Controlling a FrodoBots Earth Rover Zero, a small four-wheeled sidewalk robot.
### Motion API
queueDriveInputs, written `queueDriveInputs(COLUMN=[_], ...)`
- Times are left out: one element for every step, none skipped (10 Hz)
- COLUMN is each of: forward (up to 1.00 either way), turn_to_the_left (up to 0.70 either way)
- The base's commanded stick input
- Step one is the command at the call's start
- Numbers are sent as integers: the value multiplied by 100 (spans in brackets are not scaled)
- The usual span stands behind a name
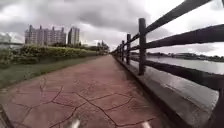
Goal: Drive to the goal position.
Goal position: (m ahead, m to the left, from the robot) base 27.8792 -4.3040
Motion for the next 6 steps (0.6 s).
queueDriveInputs(forward=[0,41,50,50,50,50], turn_to_the_left=[41,6,0,0,0,0])
